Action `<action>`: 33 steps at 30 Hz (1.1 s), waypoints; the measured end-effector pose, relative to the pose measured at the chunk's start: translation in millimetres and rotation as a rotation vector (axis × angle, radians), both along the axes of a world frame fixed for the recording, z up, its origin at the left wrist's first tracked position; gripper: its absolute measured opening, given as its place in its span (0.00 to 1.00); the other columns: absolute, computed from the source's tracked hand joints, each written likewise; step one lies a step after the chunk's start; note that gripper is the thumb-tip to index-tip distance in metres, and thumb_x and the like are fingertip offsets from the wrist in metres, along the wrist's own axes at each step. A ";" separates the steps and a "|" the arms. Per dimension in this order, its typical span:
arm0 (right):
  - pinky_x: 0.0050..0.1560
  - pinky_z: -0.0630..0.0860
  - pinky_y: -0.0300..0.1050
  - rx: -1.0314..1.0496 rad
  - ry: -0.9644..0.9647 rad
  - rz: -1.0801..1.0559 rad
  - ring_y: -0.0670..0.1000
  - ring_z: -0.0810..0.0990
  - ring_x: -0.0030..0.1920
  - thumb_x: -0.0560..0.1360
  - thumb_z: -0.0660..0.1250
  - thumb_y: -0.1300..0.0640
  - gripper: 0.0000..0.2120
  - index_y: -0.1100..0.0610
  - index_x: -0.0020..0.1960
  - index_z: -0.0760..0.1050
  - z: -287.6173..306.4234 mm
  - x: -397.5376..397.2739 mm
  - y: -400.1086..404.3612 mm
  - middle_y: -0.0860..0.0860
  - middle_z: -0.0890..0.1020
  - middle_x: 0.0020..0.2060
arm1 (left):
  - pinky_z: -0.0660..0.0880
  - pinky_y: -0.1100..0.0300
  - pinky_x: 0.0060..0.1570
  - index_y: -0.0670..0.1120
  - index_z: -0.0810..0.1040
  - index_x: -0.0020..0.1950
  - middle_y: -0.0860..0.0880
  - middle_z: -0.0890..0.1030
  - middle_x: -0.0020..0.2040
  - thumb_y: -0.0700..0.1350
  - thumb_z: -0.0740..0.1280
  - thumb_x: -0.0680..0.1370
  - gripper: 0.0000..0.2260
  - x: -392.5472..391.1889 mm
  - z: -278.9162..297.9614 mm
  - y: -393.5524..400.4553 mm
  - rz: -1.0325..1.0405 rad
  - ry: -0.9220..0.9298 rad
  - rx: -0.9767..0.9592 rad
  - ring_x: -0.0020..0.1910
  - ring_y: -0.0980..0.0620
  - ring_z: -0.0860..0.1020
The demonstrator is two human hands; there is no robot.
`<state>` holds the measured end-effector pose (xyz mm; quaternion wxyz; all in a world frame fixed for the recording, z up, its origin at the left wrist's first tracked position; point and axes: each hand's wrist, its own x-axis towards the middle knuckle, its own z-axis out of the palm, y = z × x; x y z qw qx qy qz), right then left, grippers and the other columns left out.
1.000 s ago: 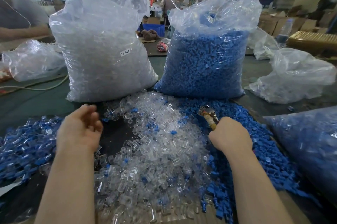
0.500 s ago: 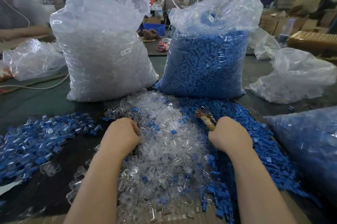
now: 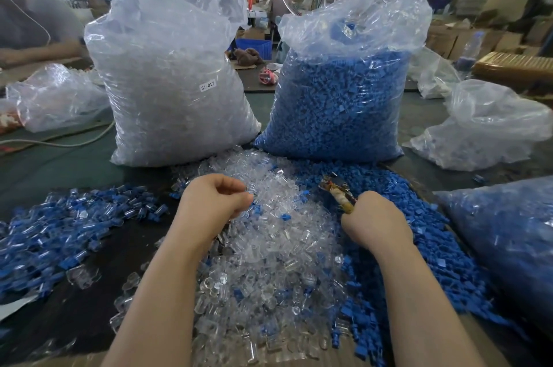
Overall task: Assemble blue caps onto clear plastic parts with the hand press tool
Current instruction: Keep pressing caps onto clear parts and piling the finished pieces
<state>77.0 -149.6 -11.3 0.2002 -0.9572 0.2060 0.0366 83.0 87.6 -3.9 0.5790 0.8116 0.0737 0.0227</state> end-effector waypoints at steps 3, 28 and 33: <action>0.30 0.65 0.43 0.051 -0.060 -0.015 0.54 0.74 0.35 0.75 0.65 0.56 0.07 0.57 0.40 0.70 1.1 2.3 -2.2 0.54 0.76 0.36 | 0.79 0.61 0.42 0.45 0.83 0.52 0.50 0.84 0.35 0.38 0.73 0.74 0.07 1.9 3.1 -7.7 -0.074 0.029 -0.197 0.36 0.55 0.82; 0.42 0.76 0.49 0.568 -0.469 0.076 0.54 0.80 0.38 0.73 0.72 0.45 0.13 0.55 0.41 0.79 7.9 5.3 20.8 0.52 0.83 0.34 | 0.81 0.63 0.45 0.40 0.81 0.48 0.40 0.85 0.47 0.34 0.74 0.71 0.07 -10.6 13.6 -48.4 -0.087 0.047 -0.587 0.47 0.48 0.84; 0.36 0.73 0.42 0.682 -0.499 0.149 0.46 0.78 0.32 0.74 0.71 0.47 0.12 0.55 0.41 0.79 12.1 1.9 31.6 0.49 0.83 0.32 | 0.77 0.63 0.43 0.44 0.83 0.44 0.50 0.83 0.36 0.38 0.75 0.71 0.04 -10.3 9.9 -55.6 -0.062 0.029 -0.485 0.38 0.56 0.80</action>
